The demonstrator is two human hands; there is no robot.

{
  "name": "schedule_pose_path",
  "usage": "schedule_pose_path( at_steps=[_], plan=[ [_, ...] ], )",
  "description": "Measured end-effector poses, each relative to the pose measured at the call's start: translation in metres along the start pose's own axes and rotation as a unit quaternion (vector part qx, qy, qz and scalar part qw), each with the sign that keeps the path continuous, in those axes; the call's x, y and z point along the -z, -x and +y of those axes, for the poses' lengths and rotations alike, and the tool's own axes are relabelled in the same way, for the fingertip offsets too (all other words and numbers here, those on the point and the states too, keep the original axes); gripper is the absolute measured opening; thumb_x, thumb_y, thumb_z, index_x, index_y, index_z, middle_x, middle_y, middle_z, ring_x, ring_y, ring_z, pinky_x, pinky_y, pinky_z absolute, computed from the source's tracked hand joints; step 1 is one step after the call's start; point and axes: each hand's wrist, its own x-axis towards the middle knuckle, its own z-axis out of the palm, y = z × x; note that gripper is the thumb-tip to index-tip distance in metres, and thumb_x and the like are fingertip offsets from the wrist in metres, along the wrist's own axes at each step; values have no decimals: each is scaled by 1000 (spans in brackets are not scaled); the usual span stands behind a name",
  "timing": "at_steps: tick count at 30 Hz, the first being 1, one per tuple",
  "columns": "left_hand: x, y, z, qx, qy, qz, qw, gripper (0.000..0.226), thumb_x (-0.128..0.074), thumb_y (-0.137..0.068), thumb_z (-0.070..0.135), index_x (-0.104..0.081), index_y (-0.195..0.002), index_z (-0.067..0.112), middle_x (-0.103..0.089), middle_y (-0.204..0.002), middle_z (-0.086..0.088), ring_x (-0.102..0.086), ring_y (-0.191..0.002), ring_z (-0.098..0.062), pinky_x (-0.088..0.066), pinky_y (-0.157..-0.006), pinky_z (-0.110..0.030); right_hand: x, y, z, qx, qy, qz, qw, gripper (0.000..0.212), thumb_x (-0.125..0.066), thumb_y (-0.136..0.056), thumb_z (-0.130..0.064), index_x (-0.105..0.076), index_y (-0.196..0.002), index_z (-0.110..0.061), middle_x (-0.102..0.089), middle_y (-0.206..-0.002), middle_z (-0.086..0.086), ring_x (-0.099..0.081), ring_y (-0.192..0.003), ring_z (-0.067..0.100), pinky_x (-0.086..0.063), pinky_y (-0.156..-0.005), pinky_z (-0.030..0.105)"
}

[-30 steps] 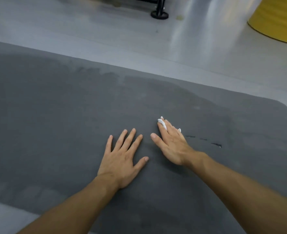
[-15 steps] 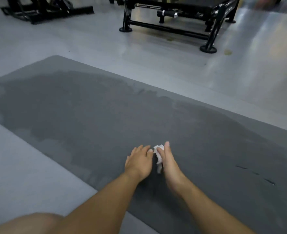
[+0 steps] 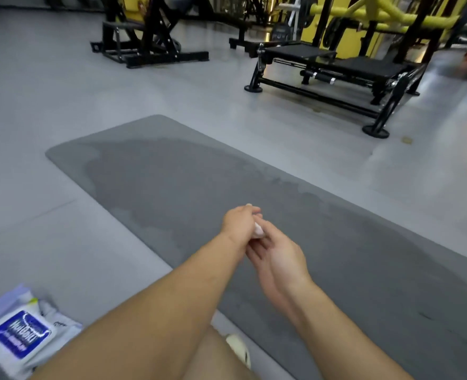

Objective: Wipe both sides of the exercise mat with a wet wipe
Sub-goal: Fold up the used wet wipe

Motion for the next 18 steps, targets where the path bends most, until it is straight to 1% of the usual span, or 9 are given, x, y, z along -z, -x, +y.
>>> schedule_pose_path(
  at_steps=[2, 4, 6, 8, 10, 12, 14, 15, 18],
  plan=[
    [16, 15, 17, -1, -23, -40, 999, 22, -49, -104, 11, -70, -100, 6, -71, -95, -10, -65, -74, -16, -52, -60, -20, -5, 9, -2, 32, 67, 5, 997, 33, -43, -102, 3, -70, -121, -3, -73, -118, 14, -70, -113, 23, -58, -92, 28],
    [31, 26, 28, -10, -49, -68, 996, 22, -51, -102, 9, -71, -111, 3, -73, -98, -11, -66, -72, -16, -51, -54, -18, -7, 15, -3, 55, 113, 37, 991, 34, -45, -99, 9, -73, -115, -4, -74, -116, 13, -71, -109, 24, -59, -85, 24],
    [44, 38, 35, -17, -61, -87, 994, 22, -53, -101, 9, -73, -111, 4, -73, -94, -9, -67, -71, -17, -56, -59, -22, -11, 21, -6, 72, 129, 78, 986, 30, -50, -97, 9, -71, -111, -5, -74, -112, 16, -73, -100, 24, -59, -81, 24],
    [53, 48, 37, -23, -69, -109, 991, 21, -56, -100, 8, -75, -108, 5, -74, -93, -9, -68, -73, -17, -60, -69, -26, -14, 25, -10, 82, 122, 116, 982, 23, -55, -96, 6, -63, -115, -6, -71, -107, 19, -72, -87, 22, -59, -78, 26],
    [56, 58, 37, -33, -76, -132, 988, 19, -59, -100, 9, -75, -108, 5, -76, -94, -8, -71, -76, -14, -60, -70, -22, -12, 27, -13, 87, 113, 143, 979, 20, -61, -96, 1, -57, -115, -4, -70, -105, 20, -71, -79, 20, -59, -74, 26],
    [57, 67, 37, -43, -79, -154, 984, 17, -62, -99, 8, -75, -109, 5, -78, -101, -8, -73, -79, -9, -59, -70, -19, -10, 29, -18, 97, 122, 148, 977, 12, -65, -96, -5, -61, -107, 0, -70, -97, 21, -68, -77, 20, -58, -68, 22],
    [56, 76, 38, -62, -101, -179, 977, 19, -67, -97, 11, -75, -114, 11, -78, -108, -3, -74, -93, -7, -58, -73, -17, -8, 33, -23, 103, 126, 147, 976, 14, -66, -97, -11, -67, -100, 3, -67, -85, 17, -63, -77, 21, -58, -68, 21],
    [55, 80, 39, -78, -117, -187, 972, 22, -69, -95, 13, -74, -117, 15, -77, -111, 0, -73, -100, -8, -58, -76, -18, -9, 34, -27, 103, 119, 146, 977, 19, -67, -97, -14, -69, -100, 4, -70, -85, 15, -64, -79, 22, -58, -71, 22],
    [50, 87, 41, -136, -154, -176, 963, 32, -80, -87, 15, -72, -118, 20, -74, -113, 5, -70, -107, -14, -58, -92, -30, -16, 38, -36, 94, 82, 132, 983, 27, -67, -98, -21, -72, -104, 5, -77, -101, 16, -75, -95, 24, -61, -79, 24]
  ],
)
